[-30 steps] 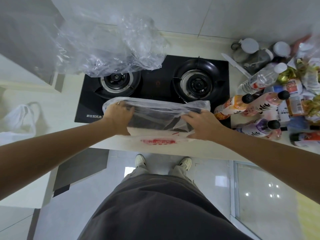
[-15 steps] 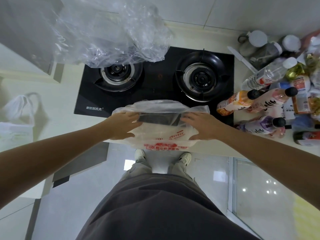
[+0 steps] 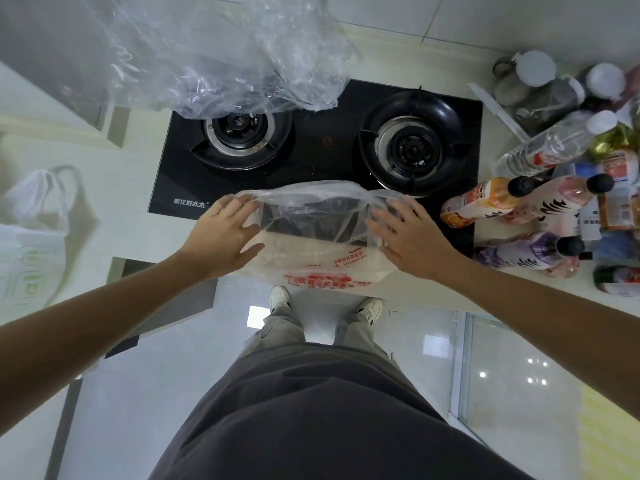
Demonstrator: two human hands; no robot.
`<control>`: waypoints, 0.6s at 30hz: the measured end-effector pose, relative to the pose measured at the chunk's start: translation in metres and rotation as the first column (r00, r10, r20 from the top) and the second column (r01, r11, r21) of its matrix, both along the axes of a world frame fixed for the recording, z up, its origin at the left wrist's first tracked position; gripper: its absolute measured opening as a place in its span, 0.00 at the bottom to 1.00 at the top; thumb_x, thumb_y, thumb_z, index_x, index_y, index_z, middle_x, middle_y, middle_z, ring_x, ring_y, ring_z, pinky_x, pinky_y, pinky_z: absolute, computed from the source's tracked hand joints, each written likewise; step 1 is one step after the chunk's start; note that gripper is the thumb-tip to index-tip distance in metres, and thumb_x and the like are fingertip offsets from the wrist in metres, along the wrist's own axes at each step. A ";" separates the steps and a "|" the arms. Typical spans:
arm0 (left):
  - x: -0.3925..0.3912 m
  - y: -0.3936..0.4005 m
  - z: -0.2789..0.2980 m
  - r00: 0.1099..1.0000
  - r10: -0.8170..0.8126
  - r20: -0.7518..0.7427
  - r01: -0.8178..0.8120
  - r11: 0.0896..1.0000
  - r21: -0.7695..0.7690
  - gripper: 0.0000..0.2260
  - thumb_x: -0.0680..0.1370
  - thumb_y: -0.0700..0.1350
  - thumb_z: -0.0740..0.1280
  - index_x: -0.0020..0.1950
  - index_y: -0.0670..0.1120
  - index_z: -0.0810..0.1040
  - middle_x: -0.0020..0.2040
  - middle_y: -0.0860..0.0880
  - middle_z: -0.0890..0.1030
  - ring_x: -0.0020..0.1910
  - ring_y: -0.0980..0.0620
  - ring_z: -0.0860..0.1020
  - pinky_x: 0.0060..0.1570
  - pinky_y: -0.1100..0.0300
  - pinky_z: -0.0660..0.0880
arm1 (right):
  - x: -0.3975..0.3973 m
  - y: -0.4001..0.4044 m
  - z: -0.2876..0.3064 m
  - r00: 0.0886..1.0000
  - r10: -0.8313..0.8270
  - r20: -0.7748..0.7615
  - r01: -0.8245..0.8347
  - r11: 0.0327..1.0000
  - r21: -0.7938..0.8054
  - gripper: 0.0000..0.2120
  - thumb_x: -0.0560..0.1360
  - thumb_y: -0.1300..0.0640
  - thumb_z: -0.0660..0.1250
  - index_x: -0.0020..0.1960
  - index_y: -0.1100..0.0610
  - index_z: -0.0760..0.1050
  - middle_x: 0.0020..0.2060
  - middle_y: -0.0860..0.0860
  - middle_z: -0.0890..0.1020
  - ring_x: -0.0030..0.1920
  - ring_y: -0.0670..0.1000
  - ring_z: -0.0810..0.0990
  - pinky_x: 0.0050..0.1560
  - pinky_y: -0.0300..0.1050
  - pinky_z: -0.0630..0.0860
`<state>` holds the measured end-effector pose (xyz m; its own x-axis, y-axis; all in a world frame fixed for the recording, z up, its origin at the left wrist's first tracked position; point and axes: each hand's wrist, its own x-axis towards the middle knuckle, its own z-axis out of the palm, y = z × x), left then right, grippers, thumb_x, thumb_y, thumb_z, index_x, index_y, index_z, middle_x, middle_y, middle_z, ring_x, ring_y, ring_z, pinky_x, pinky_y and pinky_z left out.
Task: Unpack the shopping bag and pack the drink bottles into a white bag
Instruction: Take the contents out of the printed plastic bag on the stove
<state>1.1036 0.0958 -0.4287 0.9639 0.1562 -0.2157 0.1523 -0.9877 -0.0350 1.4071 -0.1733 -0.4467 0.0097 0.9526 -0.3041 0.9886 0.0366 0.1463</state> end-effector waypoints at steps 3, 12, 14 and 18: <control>0.002 -0.014 -0.009 0.998 0.040 -0.056 -0.040 0.999 -0.007 0.22 0.81 0.62 0.62 0.54 0.46 0.85 0.74 0.36 0.71 0.73 0.34 0.67 0.77 0.40 0.58 | -0.006 0.008 -0.003 0.998 -0.068 0.007 0.068 0.997 -0.047 0.34 0.77 0.37 0.65 0.79 0.48 0.64 0.76 0.56 0.67 0.73 0.66 0.67 0.75 0.71 0.55; 0.005 -0.036 -0.038 0.983 0.128 -0.129 -0.126 0.992 0.021 0.25 0.72 0.69 0.69 0.57 0.51 0.86 0.76 0.35 0.66 0.74 0.32 0.64 0.77 0.34 0.53 | -0.013 0.019 -0.021 0.995 -0.100 0.022 0.101 0.994 -0.052 0.25 0.79 0.34 0.63 0.62 0.51 0.83 0.72 0.52 0.74 0.73 0.65 0.67 0.72 0.74 0.59; 0.002 -0.034 -0.042 0.978 0.163 -0.132 -0.160 0.987 0.031 0.28 0.71 0.71 0.70 0.57 0.50 0.86 0.77 0.35 0.65 0.74 0.33 0.64 0.78 0.35 0.52 | -0.006 0.017 -0.022 0.995 -0.101 0.019 0.101 0.995 0.004 0.26 0.77 0.35 0.66 0.59 0.56 0.84 0.69 0.53 0.74 0.70 0.63 0.69 0.71 0.72 0.61; 0.004 -0.035 -0.041 0.958 0.244 -0.154 -0.228 0.967 0.112 0.39 0.69 0.75 0.67 0.65 0.45 0.81 0.77 0.40 0.65 0.76 0.40 0.62 0.79 0.39 0.50 | 0.003 0.010 -0.019 0.992 -0.118 0.036 0.120 0.992 -0.035 0.30 0.72 0.32 0.71 0.57 0.57 0.85 0.73 0.52 0.70 0.73 0.60 0.66 0.74 0.71 0.58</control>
<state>1.1074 0.0604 -0.4702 0.8495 0.4015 -0.3424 0.3651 -0.9157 -0.1679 1.4097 -0.1629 -0.4660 0.1331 0.9323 -0.3363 0.9808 -0.0751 0.1801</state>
